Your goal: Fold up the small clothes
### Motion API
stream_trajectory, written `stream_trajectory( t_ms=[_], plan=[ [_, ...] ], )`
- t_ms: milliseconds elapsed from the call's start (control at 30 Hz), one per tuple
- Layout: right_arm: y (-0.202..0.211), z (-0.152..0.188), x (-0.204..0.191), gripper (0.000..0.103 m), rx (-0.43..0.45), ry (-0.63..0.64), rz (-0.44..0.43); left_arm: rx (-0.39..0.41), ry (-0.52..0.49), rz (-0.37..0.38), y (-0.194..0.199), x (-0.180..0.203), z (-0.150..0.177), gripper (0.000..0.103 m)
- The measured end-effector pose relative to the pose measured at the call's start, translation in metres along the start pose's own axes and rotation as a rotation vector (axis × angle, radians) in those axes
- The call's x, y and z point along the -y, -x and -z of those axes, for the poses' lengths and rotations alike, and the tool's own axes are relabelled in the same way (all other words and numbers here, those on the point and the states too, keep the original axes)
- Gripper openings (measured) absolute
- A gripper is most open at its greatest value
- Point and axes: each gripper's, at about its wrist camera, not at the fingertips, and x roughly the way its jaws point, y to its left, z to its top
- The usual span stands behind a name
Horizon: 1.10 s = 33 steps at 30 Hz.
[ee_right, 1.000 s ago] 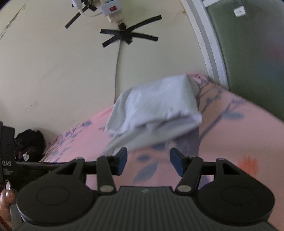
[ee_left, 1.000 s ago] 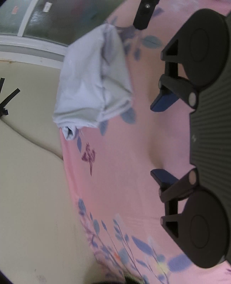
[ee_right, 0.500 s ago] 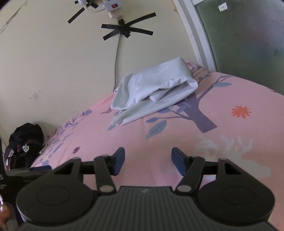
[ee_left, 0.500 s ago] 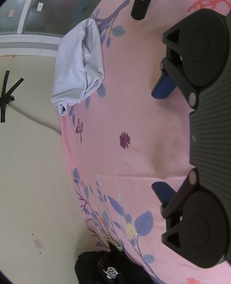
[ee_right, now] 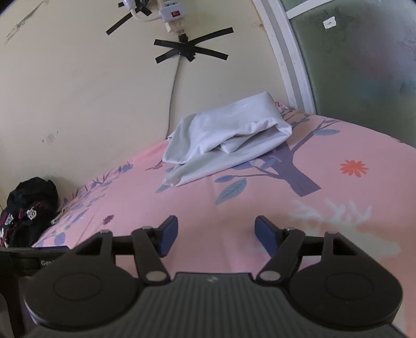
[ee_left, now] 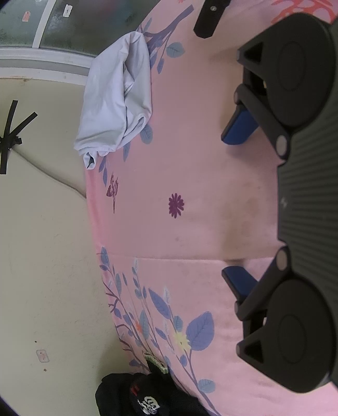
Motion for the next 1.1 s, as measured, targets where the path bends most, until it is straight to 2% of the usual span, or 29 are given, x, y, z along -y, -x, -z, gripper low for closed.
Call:
stream_trajectory(
  t_ms=[600,833,1100],
  plan=[
    [0.000,-0.001,0.002,0.070,0.002,-0.014,-0.014,-0.012,-0.032,0.013,0.002,0.001,-0.001,0.103],
    [0.000,-0.001,0.003,0.070,0.002,-0.013,-0.013,0.014,-0.063,-0.021,0.007,0.007,0.002,0.103],
    [-0.001,-0.001,0.002,0.070,0.002,-0.009,-0.010,0.024,-0.075,-0.023,0.009,0.006,0.003,0.103]
  ],
)
